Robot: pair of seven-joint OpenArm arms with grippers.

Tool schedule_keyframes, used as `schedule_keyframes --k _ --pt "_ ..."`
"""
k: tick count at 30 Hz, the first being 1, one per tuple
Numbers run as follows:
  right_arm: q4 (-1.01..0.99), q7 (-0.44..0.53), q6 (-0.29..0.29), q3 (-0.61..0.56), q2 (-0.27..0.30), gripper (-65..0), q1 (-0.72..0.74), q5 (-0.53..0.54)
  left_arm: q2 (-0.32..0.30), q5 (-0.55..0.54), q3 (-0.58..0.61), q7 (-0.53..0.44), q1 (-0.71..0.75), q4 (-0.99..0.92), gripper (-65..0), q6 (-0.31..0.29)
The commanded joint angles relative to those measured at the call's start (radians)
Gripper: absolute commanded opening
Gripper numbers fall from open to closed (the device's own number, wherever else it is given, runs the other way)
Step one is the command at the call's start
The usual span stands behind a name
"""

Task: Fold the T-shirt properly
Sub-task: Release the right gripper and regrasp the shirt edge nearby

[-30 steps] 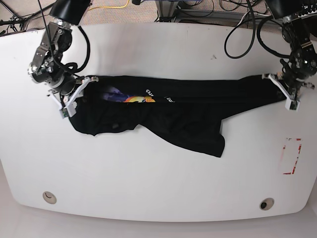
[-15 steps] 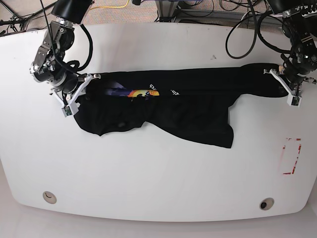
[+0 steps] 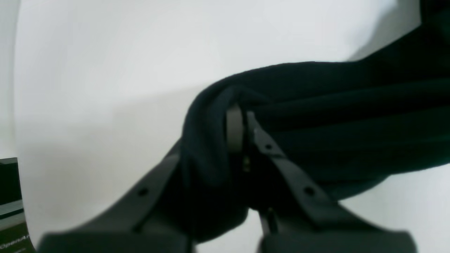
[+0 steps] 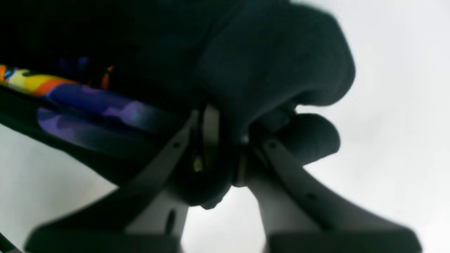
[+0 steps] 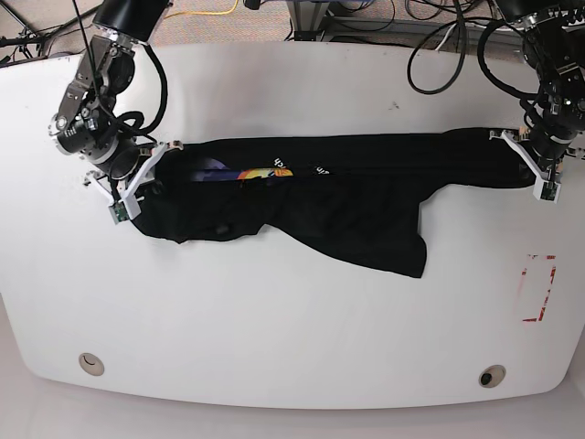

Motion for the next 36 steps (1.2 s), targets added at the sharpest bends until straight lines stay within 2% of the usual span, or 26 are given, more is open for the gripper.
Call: schedule_keyframes --k 1,4,7,12,18,22,29,36 --pt "0.052 0.025 0.001 0.003 0.024 -50.7 0.015 0.009 -0.017 0.004 -0.007 -0.010 -0.002 0.019 -63.6 0.005" --pt "0.057 0.025 0.001 0.005 0.044 -37.3 0.015 0.001 -0.017 0.004 -0.005 -0.010 -0.002 0.015 -63.8 0.005" --pt "0.059 0.025 0.001 0.005 0.046 -27.0 0.011 -0.014 -0.019 0.006 -0.005 -0.010 -0.004 0.013 -63.8 0.005" --pt "0.074 0.025 0.004 0.051 0.040 -17.9 0.006 -0.014 -0.019 0.006 -0.005 -0.010 -0.005 0.013 -63.8 0.005" --pt "0.100 0.026 0.006 0.129 0.026 -14.6 -0.005 0.047 -0.019 0.006 -0.007 -0.010 -0.002 0.013 -63.8 0.005" --pt "0.080 0.026 0.006 0.128 0.043 -11.3 0.060 0.064 -0.019 0.006 -0.005 -0.012 -0.004 0.013 -63.8 0.005" --pt "-0.089 0.042 0.006 0.026 0.075 -10.1 0.161 0.060 -0.019 0.006 -0.005 -0.012 -0.002 0.013 -63.8 0.005" --pt "-0.337 0.149 0.006 -0.084 0.132 -10.3 0.262 0.060 -0.020 0.006 -0.004 -0.012 -0.001 0.013 -63.8 0.005"
